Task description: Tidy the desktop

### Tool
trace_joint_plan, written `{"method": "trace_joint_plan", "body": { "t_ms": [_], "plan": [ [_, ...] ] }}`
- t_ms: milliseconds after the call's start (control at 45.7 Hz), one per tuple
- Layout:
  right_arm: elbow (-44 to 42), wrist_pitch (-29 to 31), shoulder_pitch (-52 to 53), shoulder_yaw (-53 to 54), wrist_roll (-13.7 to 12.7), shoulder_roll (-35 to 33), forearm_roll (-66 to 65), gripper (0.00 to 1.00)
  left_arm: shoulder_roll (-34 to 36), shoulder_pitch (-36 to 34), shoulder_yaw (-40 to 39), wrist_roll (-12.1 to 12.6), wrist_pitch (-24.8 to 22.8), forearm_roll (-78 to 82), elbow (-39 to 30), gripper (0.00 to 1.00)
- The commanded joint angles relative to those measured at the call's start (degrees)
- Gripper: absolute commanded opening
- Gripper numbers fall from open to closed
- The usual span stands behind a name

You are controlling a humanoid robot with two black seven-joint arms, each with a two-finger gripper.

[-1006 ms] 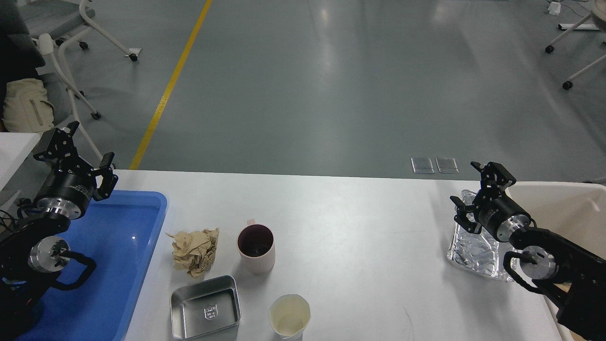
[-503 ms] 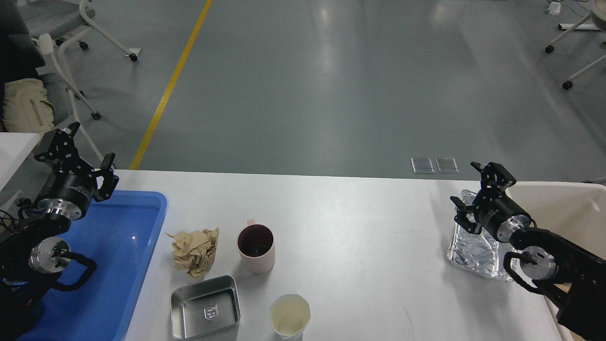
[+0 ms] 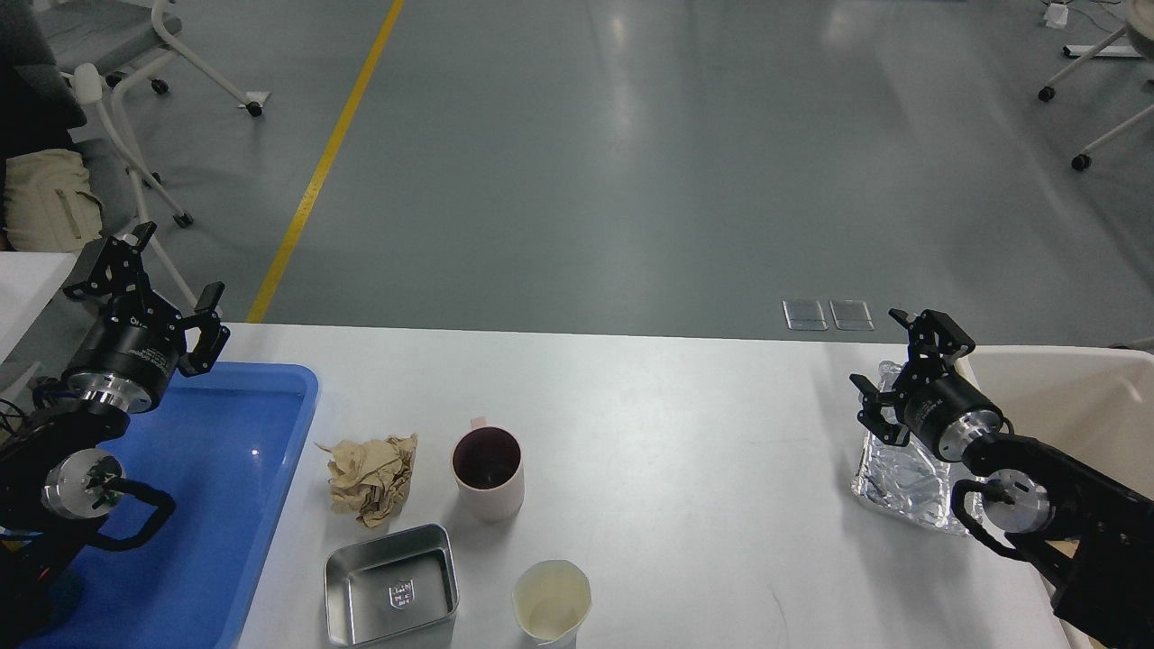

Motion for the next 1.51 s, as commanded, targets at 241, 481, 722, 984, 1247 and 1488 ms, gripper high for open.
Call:
{"method": "trace_joint_plan", "body": {
  "t_ms": [241, 481, 722, 984, 1247, 1488],
  "plan": [
    [0.0, 0.1, 0.0, 0.0, 0.0, 0.4, 0.0, 1.00, 1.3, 1.3, 0.1, 0.0, -0.1, -0.3, -1.4, 0.97],
    [0.0, 0.2, 0.0, -0.1, 0.0, 0.3, 0.0, 1.00, 1.3, 1.4, 0.2, 0.0, 0.1, -0.3, -1.6, 0.97],
    [0.0, 0.2, 0.0, 0.0, 0.0, 0.4, 0.0, 1.00, 1.9, 1.8, 0.6, -0.1, -0.2, 0.0, -1.7, 0.97],
    [0.0, 0.3, -0.1, 0.0, 0.0, 0.3, 0.0, 1.00, 7.5, 3.3, 1.8, 0.1, -0.5, 0.6, -7.0, 0.97],
    [0.0, 0.3, 0.0, 0.0, 0.0, 1.1, 0.0, 1.00, 18.4, 4.8, 10.3, -0.2, -0.3, 8.3, -13.9, 0.97],
    [0.0, 0.3, 0.0, -0.1, 0.0, 1.4, 0.0, 1.00, 26.7, 11.7, 11.2, -2.3, 1.0, 19.7, -20.3, 0.97]
  ]
}}
